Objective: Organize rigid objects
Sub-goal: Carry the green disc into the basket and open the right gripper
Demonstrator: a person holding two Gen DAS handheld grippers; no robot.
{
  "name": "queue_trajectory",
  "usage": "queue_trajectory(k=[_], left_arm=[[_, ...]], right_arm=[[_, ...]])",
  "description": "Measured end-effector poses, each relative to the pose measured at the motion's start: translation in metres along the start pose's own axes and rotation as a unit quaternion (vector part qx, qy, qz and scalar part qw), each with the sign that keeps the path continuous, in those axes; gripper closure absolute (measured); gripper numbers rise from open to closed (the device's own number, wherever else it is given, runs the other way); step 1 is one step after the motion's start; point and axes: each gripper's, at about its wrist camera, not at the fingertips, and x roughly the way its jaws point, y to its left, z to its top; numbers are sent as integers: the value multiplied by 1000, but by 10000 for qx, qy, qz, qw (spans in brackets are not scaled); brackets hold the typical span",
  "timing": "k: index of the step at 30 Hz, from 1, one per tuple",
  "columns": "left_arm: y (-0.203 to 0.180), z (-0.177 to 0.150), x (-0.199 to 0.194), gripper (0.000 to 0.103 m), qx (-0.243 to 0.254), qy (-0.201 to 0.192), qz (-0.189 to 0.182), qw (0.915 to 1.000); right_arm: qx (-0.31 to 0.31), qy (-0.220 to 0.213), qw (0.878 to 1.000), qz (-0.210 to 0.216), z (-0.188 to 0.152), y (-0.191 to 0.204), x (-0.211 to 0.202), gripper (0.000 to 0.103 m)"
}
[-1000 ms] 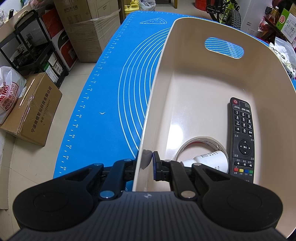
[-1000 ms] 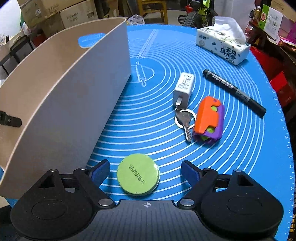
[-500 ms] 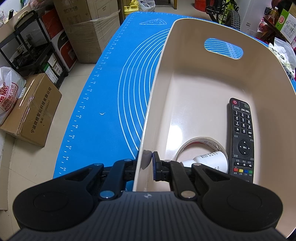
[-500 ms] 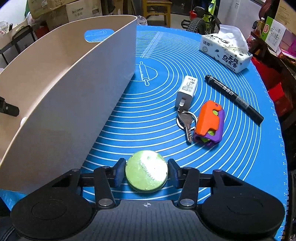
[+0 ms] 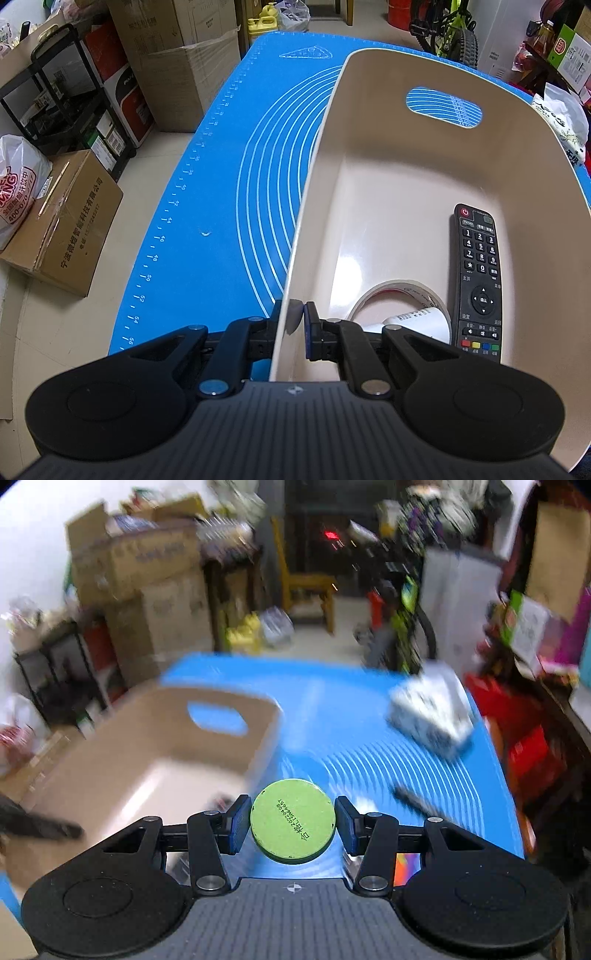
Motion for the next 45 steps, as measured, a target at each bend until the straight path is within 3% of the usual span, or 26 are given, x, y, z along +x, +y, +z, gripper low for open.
queue_trajectory(k=[4, 8, 18, 33, 40, 45], left_arm=[[0, 0, 0, 92, -1, -1, -1, 10000], [1, 0, -2, 92, 4, -27, -10, 10000], [1, -1, -2, 92, 23, -41, -5, 10000], [1, -1, -2, 92, 24, -42, -2, 10000], [1, 0, -3, 92, 28, -50, 3, 10000], [2, 0, -3, 92, 25, -51, -2, 10000]], right_arm=[[-383, -246, 9983, 351, 21, 33, -5, 49], [-818, -216, 9949, 541, 25, 62, 5, 49], [-1226, 507, 9886, 714, 21, 107, 44, 49], [-1519, 1565, 9743, 569, -3, 120, 88, 46], [-1497, 1160, 9797, 663, 0, 113, 68, 27], [-993, 533, 9913, 679, 13, 92, 38, 25]])
